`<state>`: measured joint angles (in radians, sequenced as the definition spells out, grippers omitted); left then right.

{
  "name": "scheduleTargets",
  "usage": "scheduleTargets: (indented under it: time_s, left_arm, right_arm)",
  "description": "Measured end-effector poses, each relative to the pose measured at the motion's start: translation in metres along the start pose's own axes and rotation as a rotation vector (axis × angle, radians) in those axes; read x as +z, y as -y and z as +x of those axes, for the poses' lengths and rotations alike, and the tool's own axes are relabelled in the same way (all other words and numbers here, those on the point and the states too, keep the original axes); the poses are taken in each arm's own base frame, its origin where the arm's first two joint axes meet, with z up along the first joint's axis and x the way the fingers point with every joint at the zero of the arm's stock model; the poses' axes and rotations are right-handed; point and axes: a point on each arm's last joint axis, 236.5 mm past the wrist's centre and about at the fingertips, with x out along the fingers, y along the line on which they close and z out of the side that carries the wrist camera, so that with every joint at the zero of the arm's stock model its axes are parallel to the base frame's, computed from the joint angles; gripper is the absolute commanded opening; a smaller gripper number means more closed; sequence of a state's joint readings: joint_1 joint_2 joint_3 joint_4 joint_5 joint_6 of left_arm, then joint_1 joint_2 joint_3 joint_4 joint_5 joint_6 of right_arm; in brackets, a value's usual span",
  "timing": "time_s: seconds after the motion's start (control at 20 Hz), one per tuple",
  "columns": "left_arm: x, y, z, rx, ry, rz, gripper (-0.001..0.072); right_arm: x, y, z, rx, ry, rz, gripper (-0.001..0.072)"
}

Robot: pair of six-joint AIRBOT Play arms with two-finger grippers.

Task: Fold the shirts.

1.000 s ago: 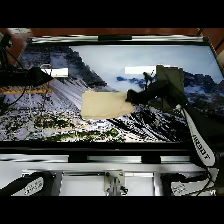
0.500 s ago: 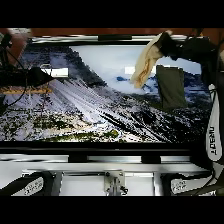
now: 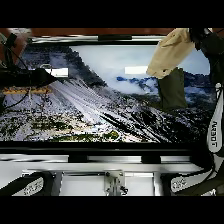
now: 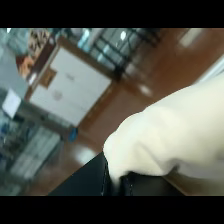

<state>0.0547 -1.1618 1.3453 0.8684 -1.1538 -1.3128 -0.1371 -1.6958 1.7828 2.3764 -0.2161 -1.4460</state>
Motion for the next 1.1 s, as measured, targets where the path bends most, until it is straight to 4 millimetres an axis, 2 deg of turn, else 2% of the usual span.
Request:
scheduleTargets:
  time_s: [0.25,0.45,0.6,0.75,0.9,1.1]
  left_arm:
    - [-0.002,0.007,0.003,-0.011,-0.009,0.013,0.0027]
    - [-0.004,0.010,0.004,-0.017,-0.013,0.019,0.0027]
    - [-0.004,0.011,0.005,-0.018,-0.015,0.023,0.0027]
    - [-0.004,0.011,0.005,-0.019,-0.015,0.033,0.0027]
    - [-0.005,0.011,0.005,-0.019,-0.017,0.050,0.0027]
    - [-0.005,0.011,0.005,-0.019,-0.016,0.075,0.0027]
  right_arm:
    - [0.037,0.009,0.014,0.030,0.259,0.099,0.0065]
    - [0.059,0.012,0.026,0.069,0.366,0.137,0.0066]
    - [0.041,0.026,0.041,0.036,0.270,0.071,0.0066]
    - [0.007,0.064,0.043,-0.088,0.020,-0.038,0.0066]
    - [-0.024,0.098,0.016,-0.234,-0.242,-0.111,0.0066]
    - [-0.042,0.136,-0.049,-0.477,-0.500,-0.226,0.0066]
